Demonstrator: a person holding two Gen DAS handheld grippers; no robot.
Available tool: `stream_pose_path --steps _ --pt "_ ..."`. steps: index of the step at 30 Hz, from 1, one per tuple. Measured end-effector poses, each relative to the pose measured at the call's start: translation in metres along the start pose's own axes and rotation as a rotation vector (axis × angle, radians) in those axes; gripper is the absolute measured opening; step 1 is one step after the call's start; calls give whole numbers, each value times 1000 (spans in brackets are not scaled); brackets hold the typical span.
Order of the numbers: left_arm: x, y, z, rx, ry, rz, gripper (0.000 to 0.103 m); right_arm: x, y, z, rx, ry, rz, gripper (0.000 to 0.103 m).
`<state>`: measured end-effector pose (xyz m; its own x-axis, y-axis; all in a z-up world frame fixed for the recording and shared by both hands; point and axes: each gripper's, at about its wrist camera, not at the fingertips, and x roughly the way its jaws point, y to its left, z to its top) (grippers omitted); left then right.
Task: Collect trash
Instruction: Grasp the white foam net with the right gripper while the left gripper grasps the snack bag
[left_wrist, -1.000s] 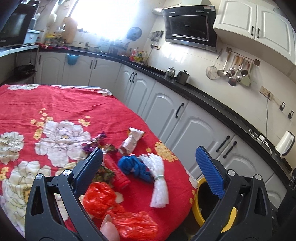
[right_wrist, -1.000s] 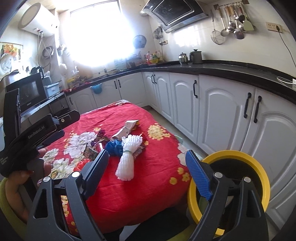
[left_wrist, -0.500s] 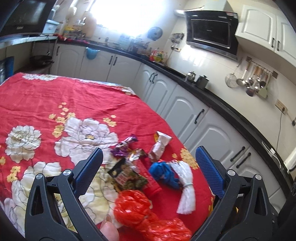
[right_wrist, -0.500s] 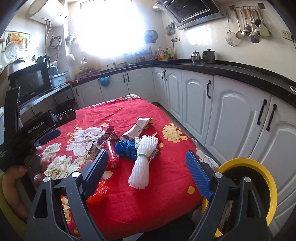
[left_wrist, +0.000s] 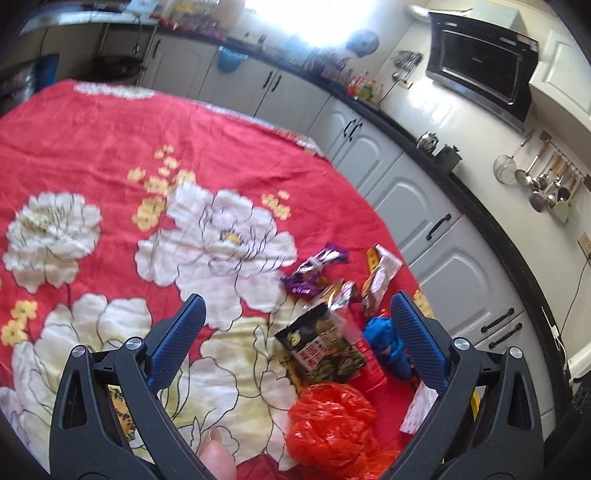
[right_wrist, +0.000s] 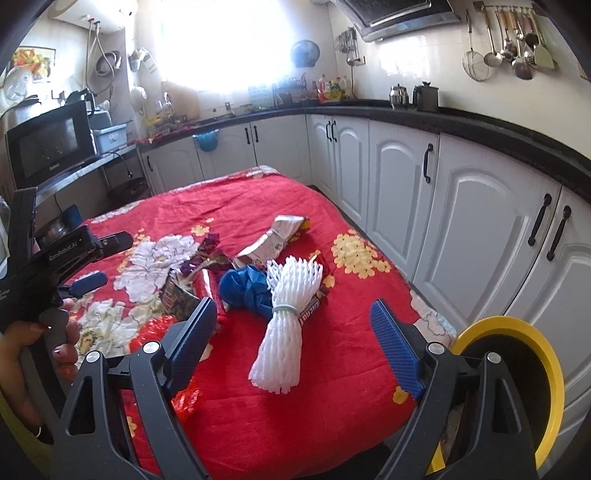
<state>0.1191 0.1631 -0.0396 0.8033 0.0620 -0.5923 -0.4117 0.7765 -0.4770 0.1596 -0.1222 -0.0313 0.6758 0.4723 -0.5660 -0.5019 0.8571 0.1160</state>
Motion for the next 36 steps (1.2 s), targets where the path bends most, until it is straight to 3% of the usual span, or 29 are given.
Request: stream_pose_path --steps 8,13,14,18,23,31,36 --pt "23 2 -12 -26 97 -40 92 26 -4 -12 22 72 23 80" --pt "40 1 -15 -68 164 -77 91 42 -5 -20 39 127 58 64" --pt "43 1 -15 -75 176 -81 91 45 -6 -22 43 141 66 56" --pt "57 7 -17 -129 232 -87 83 51 -7 -31 56 177 85 30" --pt "63 7 -15 -147 238 -89 73 49 -7 -37 63 174 84 26" --pt "65 9 -14 -127 239 -65 40 40 -9 -37 65 139 77 21" --pt "61 11 -12 -123 228 -77 35 33 -11 -34 67 114 73 20"
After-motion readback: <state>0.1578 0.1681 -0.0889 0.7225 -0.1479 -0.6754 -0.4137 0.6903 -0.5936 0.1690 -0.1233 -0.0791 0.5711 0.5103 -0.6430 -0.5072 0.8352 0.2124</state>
